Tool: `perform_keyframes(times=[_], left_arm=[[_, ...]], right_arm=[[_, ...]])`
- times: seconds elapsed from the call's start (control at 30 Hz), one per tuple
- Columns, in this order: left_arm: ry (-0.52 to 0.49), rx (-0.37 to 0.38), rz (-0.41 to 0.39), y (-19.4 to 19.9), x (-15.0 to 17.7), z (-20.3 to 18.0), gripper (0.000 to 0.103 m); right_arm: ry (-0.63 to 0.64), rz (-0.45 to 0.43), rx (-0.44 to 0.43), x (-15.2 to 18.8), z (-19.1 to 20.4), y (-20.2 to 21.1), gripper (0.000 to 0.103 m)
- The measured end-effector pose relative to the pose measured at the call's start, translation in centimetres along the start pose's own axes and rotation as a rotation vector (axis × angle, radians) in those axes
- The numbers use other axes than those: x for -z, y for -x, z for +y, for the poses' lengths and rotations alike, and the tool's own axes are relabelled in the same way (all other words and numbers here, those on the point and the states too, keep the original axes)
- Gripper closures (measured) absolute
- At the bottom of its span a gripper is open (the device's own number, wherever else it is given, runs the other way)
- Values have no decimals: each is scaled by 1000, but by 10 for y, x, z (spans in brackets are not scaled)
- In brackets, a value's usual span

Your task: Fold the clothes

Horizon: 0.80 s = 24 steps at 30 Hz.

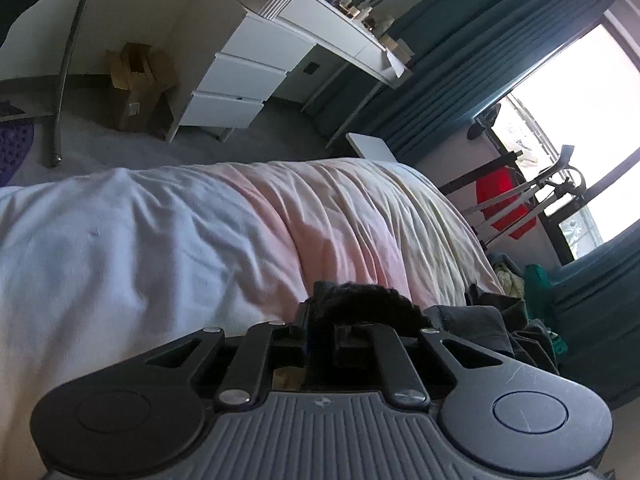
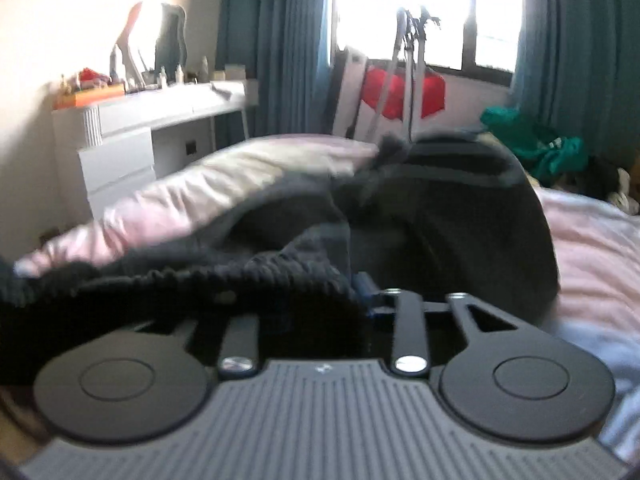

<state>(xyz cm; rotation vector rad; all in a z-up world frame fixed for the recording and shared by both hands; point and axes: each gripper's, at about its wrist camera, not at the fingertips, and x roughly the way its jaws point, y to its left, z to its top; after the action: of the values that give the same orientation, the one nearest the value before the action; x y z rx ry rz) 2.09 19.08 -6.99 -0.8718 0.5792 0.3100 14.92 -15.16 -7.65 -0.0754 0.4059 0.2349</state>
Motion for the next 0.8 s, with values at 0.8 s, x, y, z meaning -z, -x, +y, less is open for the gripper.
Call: perform_keyframes(times=[0.8], left_arm=[[224,23,-90,-60,-17,52,64]], right_arm=[[242,101,-293,-87,256,-201,89]])
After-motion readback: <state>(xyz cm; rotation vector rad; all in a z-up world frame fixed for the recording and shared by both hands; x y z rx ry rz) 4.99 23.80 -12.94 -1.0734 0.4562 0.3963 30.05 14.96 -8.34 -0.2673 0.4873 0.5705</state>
